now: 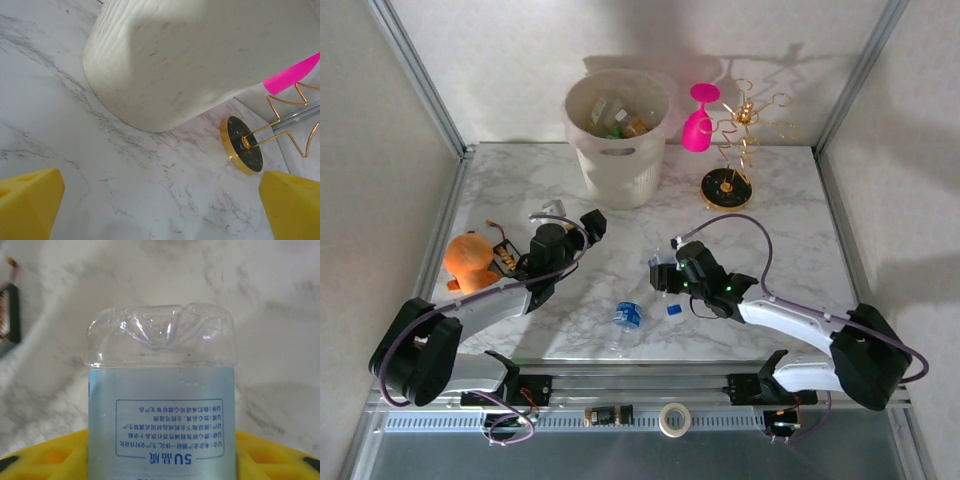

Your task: Put the plastic bottles in the bin

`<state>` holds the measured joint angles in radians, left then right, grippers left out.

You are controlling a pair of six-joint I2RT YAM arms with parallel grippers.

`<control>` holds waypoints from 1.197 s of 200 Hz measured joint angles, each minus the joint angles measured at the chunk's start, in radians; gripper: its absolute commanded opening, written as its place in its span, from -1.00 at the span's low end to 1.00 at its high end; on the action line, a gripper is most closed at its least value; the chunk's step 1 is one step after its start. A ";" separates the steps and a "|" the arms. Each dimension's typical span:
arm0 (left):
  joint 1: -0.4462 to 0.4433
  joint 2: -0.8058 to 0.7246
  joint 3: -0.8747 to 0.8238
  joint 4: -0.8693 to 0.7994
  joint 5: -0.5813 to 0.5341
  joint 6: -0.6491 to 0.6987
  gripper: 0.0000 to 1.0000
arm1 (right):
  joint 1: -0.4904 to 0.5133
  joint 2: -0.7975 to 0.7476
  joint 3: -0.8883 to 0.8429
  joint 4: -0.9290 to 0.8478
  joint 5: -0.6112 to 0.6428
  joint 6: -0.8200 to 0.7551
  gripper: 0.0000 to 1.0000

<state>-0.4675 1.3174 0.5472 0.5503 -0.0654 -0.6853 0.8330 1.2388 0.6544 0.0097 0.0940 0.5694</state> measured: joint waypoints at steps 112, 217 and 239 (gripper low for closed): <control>0.029 -0.116 -0.124 0.006 -0.021 0.001 0.99 | -0.135 0.095 0.454 0.224 -0.079 -0.222 -0.21; 0.031 -0.227 -0.243 -0.011 -0.031 -0.036 0.99 | -0.235 0.530 1.025 0.415 -0.153 -0.342 -0.21; 0.031 -0.262 -0.271 -0.011 -0.025 -0.053 0.99 | -0.261 0.635 1.139 0.421 -0.166 -0.342 -0.21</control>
<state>-0.4366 1.0554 0.2764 0.5388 -0.0906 -0.7387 0.5716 1.8740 1.7939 0.4309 -0.0723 0.2276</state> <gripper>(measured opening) 0.996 0.497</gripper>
